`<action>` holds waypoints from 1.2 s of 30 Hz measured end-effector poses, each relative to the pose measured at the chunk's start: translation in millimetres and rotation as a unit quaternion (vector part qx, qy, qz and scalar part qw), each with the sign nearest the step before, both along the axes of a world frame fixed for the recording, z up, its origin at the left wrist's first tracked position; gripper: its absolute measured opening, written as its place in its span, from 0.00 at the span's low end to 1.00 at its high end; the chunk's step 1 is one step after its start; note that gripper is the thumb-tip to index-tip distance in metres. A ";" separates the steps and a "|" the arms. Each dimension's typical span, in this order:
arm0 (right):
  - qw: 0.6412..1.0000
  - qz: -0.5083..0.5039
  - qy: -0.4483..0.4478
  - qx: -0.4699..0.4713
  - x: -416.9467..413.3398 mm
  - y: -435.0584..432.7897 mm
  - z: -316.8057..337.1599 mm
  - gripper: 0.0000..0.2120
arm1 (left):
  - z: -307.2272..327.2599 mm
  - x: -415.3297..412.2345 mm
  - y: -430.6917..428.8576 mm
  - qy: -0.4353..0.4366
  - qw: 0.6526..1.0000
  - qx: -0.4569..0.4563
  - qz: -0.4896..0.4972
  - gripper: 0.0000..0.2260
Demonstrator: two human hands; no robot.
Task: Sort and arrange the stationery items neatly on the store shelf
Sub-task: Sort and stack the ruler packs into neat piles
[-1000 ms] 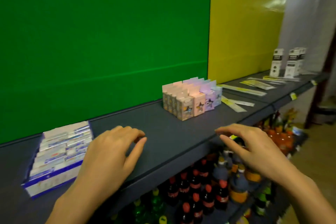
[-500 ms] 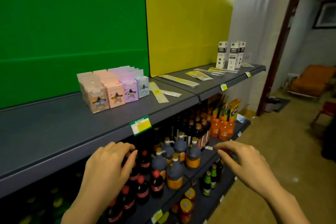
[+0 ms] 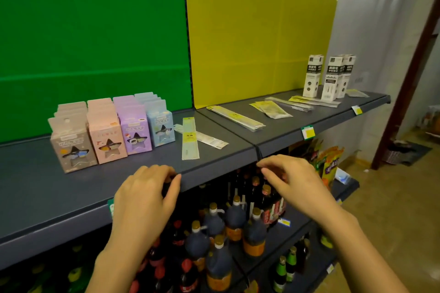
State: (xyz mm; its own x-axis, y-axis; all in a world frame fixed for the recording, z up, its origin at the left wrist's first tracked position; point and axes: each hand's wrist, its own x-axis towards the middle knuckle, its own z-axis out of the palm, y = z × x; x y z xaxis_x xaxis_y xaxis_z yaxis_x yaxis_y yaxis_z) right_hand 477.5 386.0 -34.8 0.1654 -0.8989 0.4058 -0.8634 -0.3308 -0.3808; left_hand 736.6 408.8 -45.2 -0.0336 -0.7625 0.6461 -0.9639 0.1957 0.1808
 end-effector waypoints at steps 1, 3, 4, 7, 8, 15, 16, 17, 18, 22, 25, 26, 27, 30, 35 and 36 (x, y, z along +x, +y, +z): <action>1.000 0.013 0.002 -0.001 0.4 -16.6 5.4 0.11 | 3.0 -5.3 -10.5 0.000 1.000 0.007 0.018 0.11; 0.999 0.037 0.013 -0.004 3.5 -47.7 14.6 0.11 | 8.0 -15.7 -30.5 -0.006 0.998 0.020 0.053 0.09; 0.999 0.051 0.015 -0.005 6.0 -61.9 18.5 0.12 | 10.7 -20.7 -40.4 -0.011 0.997 0.022 0.070 0.08; 0.996 0.093 0.011 0.005 17.4 -98.8 24.1 0.12 | 18.9 -34.3 -65.4 0.008 0.991 0.059 0.116 0.13; 0.994 0.106 0.012 0.013 22.2 -109.4 24.3 0.12 | 20.7 -38.1 -73.0 0.019 0.988 0.077 0.133 0.16; 0.981 0.170 0.073 0.061 58.3 -162.4 20.3 0.24 | 14.9 -51.2 -116.2 -0.024 0.963 0.123 0.237 0.27; 0.979 0.171 0.086 0.064 62.3 -167.1 19.3 0.26 | 15.3 -52.7 -119.4 -0.021 0.960 0.132 0.245 0.26; 0.979 0.171 0.088 0.067 65.5 -170.9 18.9 0.27 | 16.0 -54.2 -122.0 -0.013 0.958 0.139 0.250 0.25; 0.980 0.169 0.082 0.071 68.2 -174.6 18.7 0.26 | 16.8 -55.4 -124.2 -0.003 0.957 0.144 0.253 0.23; 0.973 0.178 0.088 0.116 73.9 -193.9 23.1 0.20 | 23.8 -57.2 -132.2 0.048 0.943 0.200 0.261 0.22; 0.956 0.194 0.122 0.186 77.3 -205.4 33.5 0.21 | 31.8 -56.9 -138.3 0.096 0.928 0.254 0.255 0.21; 0.949 0.200 0.137 0.202 78.8 -208.2 36.8 0.20 | 33.7 -57.6 -139.9 0.106 0.925 0.261 0.254 0.19; 0.944 0.204 0.152 0.211 79.9 -210.1 39.4 0.20 | 35.1 -58.6 -141.0 0.107 0.925 0.265 0.252 0.18; 0.937 0.220 0.161 0.218 81.0 -213.8 45.1 0.17 | 37.4 -62.5 -140.7 0.089 0.926 0.270 0.248 0.15; 0.931 0.254 0.130 0.227 74.7 -216.3 47.6 0.20 | 37.3 -69.7 -135.6 0.195 0.939 0.202 0.199 0.08; 0.933 0.259 0.116 0.223 71.1 -216.8 47.2 0.16 | 37.2 -72.4 -134.3 0.235 0.939 0.181 0.176 0.09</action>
State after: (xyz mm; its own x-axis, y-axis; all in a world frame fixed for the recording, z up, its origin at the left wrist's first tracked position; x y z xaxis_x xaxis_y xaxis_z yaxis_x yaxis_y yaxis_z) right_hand 548.6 169.1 12.4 0.6617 -0.7445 -0.0894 -0.7073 -0.5802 -0.4038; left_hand 664.1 274.6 -8.0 0.4848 -0.8457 0.2231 -0.7546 -0.2754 0.5956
